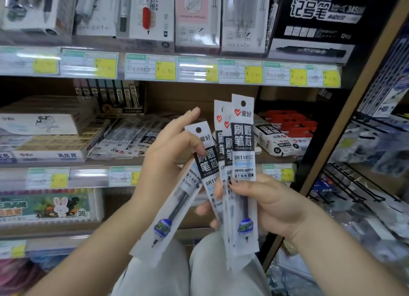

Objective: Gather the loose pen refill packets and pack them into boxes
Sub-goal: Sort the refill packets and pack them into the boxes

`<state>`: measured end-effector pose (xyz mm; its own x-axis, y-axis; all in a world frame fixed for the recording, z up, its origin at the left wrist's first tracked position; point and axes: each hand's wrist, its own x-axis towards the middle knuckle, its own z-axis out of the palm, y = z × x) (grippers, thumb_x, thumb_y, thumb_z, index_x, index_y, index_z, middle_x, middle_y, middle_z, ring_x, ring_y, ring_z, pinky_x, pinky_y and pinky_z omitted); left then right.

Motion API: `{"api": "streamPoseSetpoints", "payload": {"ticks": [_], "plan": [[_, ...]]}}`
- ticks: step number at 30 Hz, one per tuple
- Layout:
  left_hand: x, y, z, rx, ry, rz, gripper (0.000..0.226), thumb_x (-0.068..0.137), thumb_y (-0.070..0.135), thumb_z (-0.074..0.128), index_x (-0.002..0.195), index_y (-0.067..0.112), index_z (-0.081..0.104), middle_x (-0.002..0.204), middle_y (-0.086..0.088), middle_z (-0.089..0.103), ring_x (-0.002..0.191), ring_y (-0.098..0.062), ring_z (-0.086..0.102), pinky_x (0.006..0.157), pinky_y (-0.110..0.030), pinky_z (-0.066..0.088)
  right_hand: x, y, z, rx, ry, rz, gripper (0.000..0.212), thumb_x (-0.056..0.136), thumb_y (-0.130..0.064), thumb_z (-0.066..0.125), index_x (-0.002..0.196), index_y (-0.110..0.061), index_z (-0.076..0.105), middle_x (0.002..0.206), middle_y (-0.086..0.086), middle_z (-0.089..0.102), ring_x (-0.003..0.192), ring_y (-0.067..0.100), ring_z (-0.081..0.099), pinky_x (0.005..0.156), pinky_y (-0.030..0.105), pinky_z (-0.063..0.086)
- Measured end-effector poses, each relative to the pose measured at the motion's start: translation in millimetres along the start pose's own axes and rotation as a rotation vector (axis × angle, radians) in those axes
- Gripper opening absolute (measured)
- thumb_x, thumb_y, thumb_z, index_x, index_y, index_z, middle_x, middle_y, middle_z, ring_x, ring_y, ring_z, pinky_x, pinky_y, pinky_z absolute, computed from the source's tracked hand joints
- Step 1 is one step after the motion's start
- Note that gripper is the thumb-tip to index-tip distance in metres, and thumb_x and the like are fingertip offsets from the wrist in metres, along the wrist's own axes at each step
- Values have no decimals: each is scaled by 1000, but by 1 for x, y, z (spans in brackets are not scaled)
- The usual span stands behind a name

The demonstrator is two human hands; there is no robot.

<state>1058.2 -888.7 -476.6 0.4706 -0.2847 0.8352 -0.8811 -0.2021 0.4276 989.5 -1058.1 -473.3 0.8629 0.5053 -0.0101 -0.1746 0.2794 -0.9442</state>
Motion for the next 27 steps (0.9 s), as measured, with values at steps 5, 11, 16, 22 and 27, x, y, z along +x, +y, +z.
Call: {"api": "streamPoseSetpoints", "payload": {"ticks": [5, 11, 16, 22, 27], "plan": [[-5, -4, 5, 69, 58, 45, 44, 70, -15, 73, 83, 20, 51, 137, -7, 43, 124, 9, 41, 90, -15, 41, 1, 2, 6, -79, 190, -63, 21, 78, -16, 52, 89, -9, 68, 76, 2, 71, 67, 17, 67, 62, 27, 55], [-7, -1, 9, 87, 56, 41, 14, 80, 8, 54, 85, 19, 48, 132, -11, 51, 134, -16, 39, 100, -34, 42, 1, 2, 11, -104, 207, -79, 25, 79, -17, 52, 84, -16, 77, 82, -3, 73, 68, 11, 67, 63, 24, 55], [-9, -4, 10, 90, 61, 43, 18, 79, 5, 55, 86, 20, 47, 136, -5, 44, 134, -17, 39, 93, -25, 44, 2, 4, 14, -158, 251, -96, 16, 82, -17, 60, 82, -17, 76, 87, -4, 74, 69, 11, 66, 65, 24, 56], [-12, -5, 15, 35, 38, 67, 22, 77, -2, 55, 91, 14, 49, 122, 9, 50, 114, -6, 53, 79, -33, 51, 1, 1, 15, -185, 308, -109, 21, 72, -23, 57, 78, -25, 77, 90, -4, 74, 76, 10, 69, 71, 25, 57], [-21, -2, 23, -76, 70, 16, 39, 88, -8, 49, 119, 15, 49, 130, 4, 52, 116, -13, 57, 92, -32, 50, 0, -3, 10, -238, 387, -121, 23, 74, -24, 64, 95, -15, 70, 95, -3, 74, 91, 9, 69, 83, 27, 56]]}}
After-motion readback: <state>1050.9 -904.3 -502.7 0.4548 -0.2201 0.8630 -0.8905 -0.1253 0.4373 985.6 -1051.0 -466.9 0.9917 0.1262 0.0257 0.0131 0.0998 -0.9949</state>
